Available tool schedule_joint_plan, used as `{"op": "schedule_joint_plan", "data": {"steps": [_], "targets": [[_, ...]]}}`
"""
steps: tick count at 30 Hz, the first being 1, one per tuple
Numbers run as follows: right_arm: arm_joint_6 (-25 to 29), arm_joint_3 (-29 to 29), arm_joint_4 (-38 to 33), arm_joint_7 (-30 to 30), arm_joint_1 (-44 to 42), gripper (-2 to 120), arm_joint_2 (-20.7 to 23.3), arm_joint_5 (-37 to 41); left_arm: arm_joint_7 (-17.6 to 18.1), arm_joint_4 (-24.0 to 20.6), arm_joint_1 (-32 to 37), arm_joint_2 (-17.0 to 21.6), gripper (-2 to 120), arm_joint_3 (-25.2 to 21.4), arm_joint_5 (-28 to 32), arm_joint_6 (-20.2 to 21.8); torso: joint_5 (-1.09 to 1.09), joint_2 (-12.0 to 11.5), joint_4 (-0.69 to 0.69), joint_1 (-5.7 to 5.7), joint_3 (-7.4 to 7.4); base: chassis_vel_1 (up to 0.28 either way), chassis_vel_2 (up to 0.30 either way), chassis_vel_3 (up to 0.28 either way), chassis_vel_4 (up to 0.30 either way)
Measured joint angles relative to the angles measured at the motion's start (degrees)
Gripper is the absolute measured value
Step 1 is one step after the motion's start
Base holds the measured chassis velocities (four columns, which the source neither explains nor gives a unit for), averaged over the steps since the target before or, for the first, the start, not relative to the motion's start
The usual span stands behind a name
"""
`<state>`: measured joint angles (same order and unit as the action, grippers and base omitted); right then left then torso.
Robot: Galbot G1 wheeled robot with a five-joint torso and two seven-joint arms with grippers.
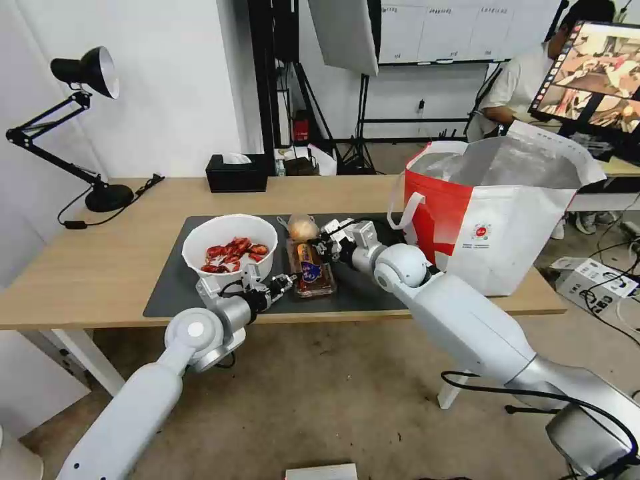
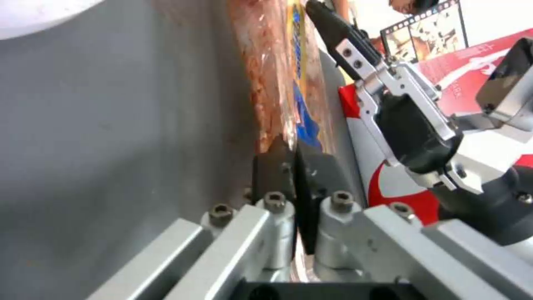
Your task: Pick up the trash from the table and place it into the takeout bag.
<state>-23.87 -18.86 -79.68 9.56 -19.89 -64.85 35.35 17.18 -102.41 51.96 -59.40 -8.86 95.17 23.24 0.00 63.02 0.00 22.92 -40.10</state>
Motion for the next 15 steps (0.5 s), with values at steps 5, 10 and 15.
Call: {"op": "schedule_joint_plan", "data": {"steps": [5, 10, 15], "targets": [[0.04, 0.97, -1.69, -0.87, -0.90, 0, 0.72, 1.09, -0.12, -0.61, 0.30, -0.08, 0, -0.11, -0.03, -0.25, 0.00, 0.00, 0.00, 0.00, 0.00, 0.000, 0.000, 0.000, 0.000], [0.98, 3.06, -4.74, -2.35, -2.23, 0, 2.19, 2.51, -0.23, -1.76, 0.92, -0.28, 0, -0.13, -0.15, -0.36, 0.01, 0.00, 0.00, 0.00, 0.00, 0.000, 0.000, 0.000, 0.000], [5.05, 7.21, -11.01, -5.74, -5.16, 0, 6.94, 5.53, -1.54, -3.59, 1.94, 0.02, 0, -0.36, -1.41, -0.46, 0.01, 0.00, 0.00, 0.00, 0.00, 0.000, 0.000, 0.000, 0.000]]}}
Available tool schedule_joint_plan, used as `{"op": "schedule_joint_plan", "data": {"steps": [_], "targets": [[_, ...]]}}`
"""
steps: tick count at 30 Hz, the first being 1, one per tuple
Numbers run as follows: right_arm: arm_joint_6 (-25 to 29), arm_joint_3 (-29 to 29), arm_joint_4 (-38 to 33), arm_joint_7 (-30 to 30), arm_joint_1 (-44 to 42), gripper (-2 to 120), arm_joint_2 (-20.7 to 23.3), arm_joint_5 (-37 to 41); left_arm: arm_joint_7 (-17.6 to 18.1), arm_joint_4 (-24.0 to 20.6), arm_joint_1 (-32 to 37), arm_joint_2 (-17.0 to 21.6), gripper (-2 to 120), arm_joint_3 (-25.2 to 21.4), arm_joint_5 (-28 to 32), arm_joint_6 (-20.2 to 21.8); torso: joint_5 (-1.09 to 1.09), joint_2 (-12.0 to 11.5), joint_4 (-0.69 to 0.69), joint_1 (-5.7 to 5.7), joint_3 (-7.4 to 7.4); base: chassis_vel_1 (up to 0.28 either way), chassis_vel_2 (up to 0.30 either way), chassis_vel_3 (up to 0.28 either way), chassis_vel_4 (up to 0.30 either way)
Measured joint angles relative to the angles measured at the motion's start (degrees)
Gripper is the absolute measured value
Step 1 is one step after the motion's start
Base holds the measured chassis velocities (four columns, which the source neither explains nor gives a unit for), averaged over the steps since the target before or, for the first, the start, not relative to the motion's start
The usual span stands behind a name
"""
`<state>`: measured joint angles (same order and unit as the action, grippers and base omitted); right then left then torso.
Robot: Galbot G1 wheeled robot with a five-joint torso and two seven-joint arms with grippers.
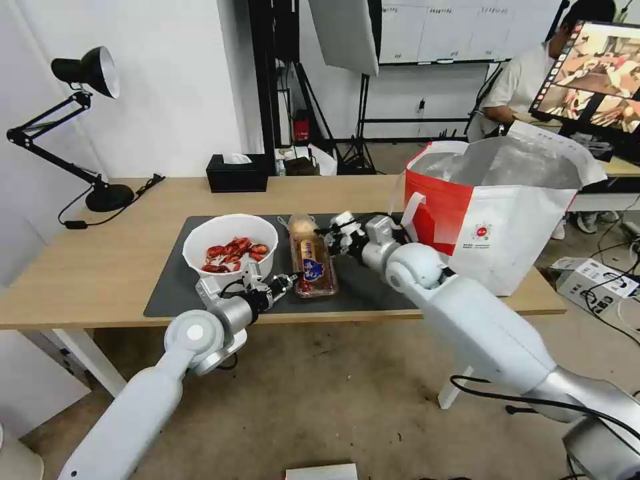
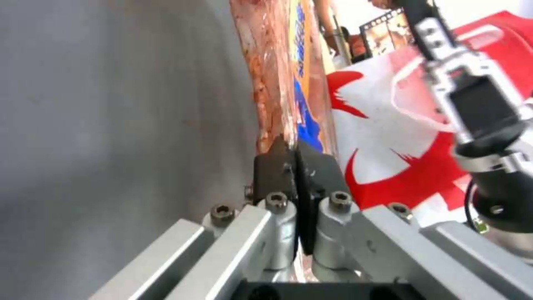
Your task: Pick up the trash from the table and place it into the takeout bag.
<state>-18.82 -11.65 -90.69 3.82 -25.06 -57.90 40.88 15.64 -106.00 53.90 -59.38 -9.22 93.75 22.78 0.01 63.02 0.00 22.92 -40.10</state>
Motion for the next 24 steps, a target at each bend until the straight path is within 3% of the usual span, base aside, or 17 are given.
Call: {"op": "schedule_joint_plan", "data": {"steps": [10, 13, 17, 20, 21, 24], "targets": [[5.92, 9.88, -13.01, -6.65, -12.26, 0, 7.78, 2.68, -1.27, -3.66, -0.83, 2.18, 0, -0.90, -0.30, -1.41, 0.00, 0.00, 0.00, 0.00, 0.00, 0.000, 0.000, 0.000, 0.000], [11.72, 17.46, -21.17, -8.93, -23.75, 0, 10.24, 2.81, -1.68, -4.97, -3.07, 3.60, 0, -1.33, -0.32, -2.58, 0.00, 0.00, 0.00, 0.00, 0.00, 0.000, 0.000, 0.000, 0.000], [14.80, 21.95, -25.83, -9.28, -31.44, 0, 10.50, 1.36, -1.79, -5.32, -4.99, 4.49, 0, -1.25, -0.32, -3.50, -0.02, 0.01, 0.00, -0.01, 0.01, 0.000, 0.000, 0.000, 0.000], [19.02, 28.32, -32.54, -8.65, -46.75, 0, 9.13, -3.03, -2.79, -4.91, -9.61, 6.55, 0, -0.40, -0.51, -5.22, -0.01, 0.01, -0.01, -0.01, 0.00, 0.000, 0.000, 0.000, 0.000], [19.02, 28.32, -32.54, -8.65, -46.75, 0, 9.13, -3.03, -2.79, -4.91, -9.61, 6.55, 0, -0.40, -0.51, -5.22, -0.01, 0.01, -0.01, -0.01, 0.00, 0.000, 0.000, 0.000, 0.000], [22.50, 32.82, -34.64, -7.34, -57.06, 0, 5.51, -8.25, -3.86, -3.72, -15.19, 7.87, 0, 1.93, -0.57, -6.82, -0.01, 0.01, 0.00, -0.01, 0.00, 0.000, 0.000, 0.000, 0.000]]}}
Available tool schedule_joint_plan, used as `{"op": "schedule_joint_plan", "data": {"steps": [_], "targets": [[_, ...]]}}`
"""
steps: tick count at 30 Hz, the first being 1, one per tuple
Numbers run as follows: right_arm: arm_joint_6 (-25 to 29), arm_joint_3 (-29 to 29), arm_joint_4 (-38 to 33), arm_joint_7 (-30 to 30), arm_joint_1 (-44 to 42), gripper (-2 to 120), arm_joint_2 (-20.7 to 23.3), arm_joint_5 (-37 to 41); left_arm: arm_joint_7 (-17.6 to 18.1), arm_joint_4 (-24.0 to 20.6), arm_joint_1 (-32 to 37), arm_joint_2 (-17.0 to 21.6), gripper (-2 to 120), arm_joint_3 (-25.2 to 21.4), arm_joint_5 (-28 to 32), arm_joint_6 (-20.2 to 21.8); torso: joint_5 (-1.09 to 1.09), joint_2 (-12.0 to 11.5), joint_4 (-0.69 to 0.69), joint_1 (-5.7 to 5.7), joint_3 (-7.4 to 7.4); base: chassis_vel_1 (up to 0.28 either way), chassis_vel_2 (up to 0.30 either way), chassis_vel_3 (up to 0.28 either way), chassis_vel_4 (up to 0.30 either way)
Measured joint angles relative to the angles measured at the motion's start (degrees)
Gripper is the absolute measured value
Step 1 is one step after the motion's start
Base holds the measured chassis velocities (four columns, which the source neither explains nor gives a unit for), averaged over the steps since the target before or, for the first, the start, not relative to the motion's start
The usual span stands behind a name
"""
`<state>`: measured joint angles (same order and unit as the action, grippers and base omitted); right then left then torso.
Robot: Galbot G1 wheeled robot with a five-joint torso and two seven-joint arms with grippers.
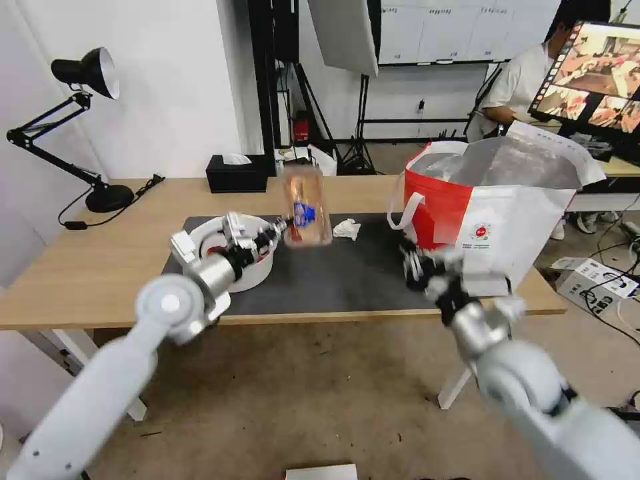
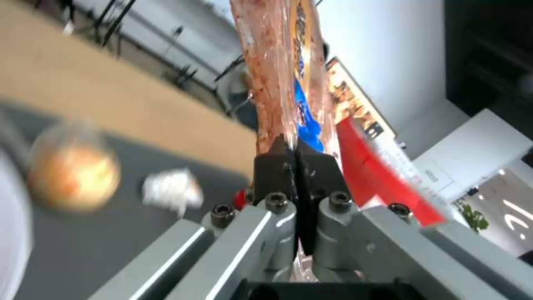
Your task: Pick up the trash from the table and place it into the takeout bag.
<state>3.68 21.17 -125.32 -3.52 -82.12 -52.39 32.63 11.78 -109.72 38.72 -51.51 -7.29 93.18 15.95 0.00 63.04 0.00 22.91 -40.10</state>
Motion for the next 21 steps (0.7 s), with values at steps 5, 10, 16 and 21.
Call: {"op": "schedule_joint_plan", "data": {"steps": [5, 10, 16, 21], "targets": [[3.76, 2.70, 0.10, 1.21, -8.94, 0, -4.71, -5.91, -0.47, 1.58, -6.36, -0.29, 0, 3.37, 0.05, -0.71, 0.00, 0.00, 0.00, 0.00, 0.00, 0.000, 0.000, 0.000, 0.000], [5.53, 6.93, -0.92, 3.06, -16.87, 15, -9.07, -10.85, -0.66, 5.05, -14.84, -3.81, 0, 9.24, 0.01, -1.63, 0.01, 0.00, 0.00, 0.00, 0.00, 0.000, 0.000, 0.000, 0.000], [6.60, 8.77, -0.33, 4.24, -19.85, 34, -10.25, -12.81, -0.76, 9.79, -22.01, -9.01, 0, 15.29, -1.64, -2.94, 0.02, 0.00, 0.00, 0.01, 0.00, 0.000, 0.000, 0.000, 0.000], [7.01, 8.45, 1.72, 4.52, -20.17, 51, -11.52, -14.67, -0.78, 16.65, -27.60, -15.63, 0, 19.86, -4.25, -4.36, 0.03, -0.01, 0.00, 0.01, -0.01, 0.000, 0.000, 0.000, 0.000]]}}
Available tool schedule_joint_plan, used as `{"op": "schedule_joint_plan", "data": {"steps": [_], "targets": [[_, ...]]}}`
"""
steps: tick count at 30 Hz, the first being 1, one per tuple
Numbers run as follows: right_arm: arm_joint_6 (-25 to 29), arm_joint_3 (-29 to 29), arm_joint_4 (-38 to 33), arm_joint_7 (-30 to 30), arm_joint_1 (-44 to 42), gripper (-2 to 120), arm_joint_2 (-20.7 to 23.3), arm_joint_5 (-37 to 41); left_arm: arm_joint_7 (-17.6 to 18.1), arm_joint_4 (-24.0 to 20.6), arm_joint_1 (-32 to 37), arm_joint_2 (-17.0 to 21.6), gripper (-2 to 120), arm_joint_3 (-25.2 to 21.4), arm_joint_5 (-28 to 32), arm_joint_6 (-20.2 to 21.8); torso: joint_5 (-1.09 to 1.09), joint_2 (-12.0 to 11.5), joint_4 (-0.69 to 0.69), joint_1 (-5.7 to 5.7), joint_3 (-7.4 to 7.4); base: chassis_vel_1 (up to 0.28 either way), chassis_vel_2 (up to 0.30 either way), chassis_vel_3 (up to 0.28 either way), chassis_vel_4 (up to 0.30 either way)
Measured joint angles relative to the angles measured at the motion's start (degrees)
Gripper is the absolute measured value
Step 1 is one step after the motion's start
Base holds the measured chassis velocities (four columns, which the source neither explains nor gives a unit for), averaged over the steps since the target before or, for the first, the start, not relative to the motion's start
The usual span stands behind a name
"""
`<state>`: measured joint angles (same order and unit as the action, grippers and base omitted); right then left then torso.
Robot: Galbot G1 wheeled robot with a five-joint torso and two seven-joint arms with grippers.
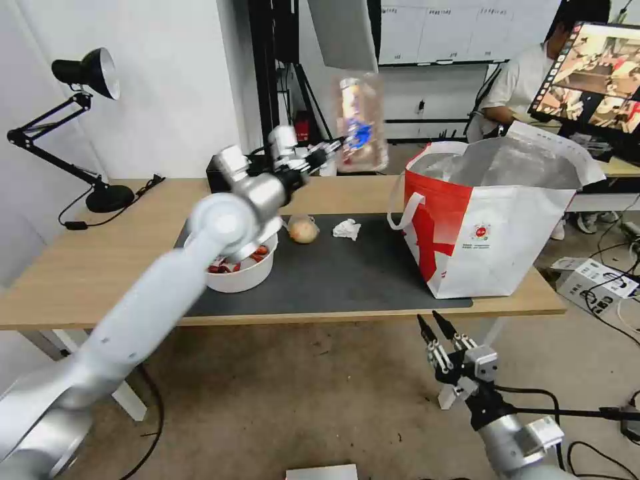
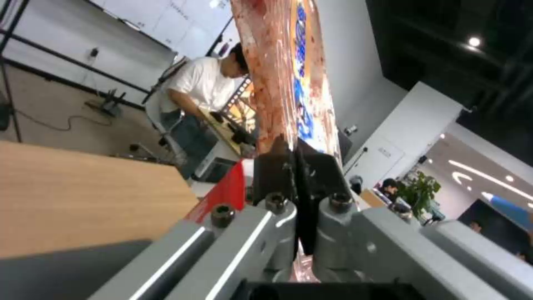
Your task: Pick up the trash from the table and place it into the takeout bag.
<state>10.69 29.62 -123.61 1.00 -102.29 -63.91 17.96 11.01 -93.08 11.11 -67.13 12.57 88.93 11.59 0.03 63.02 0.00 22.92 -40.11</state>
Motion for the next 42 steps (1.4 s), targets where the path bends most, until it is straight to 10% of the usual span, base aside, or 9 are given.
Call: {"op": "schedule_joint_plan", "data": {"steps": [13, 34, 42], "targets": [[-0.11, -2.32, 2.25, -0.08, 0.47, 99, -2.06, -2.69, 0.81, 15.15, -7.54, -14.78, 0, 10.83, -20.62, -6.00, -0.01, 0.00, -0.01, 0.00, 0.00, 0.000, 0.000, 0.000, 0.000], [-0.36, -2.76, 3.32, -0.35, 0.70, 100, -2.83, -3.42, -4.39, 16.69, -7.14, -16.64, 0, 14.76, -23.68, -5.75, -0.02, 0.00, 0.00, 0.00, 0.00, 0.000, 0.000, 0.000, 0.000], [-0.49, -2.85, 3.75, -0.42, 0.69, 100, -2.79, -3.58, -5.63, 16.17, -6.82, -16.21, 25, 15.12, -21.25, -3.88, -0.03, 0.00, 0.00, 0.00, 0.00, 0.000, 0.000, 0.000, 0.000]]}}
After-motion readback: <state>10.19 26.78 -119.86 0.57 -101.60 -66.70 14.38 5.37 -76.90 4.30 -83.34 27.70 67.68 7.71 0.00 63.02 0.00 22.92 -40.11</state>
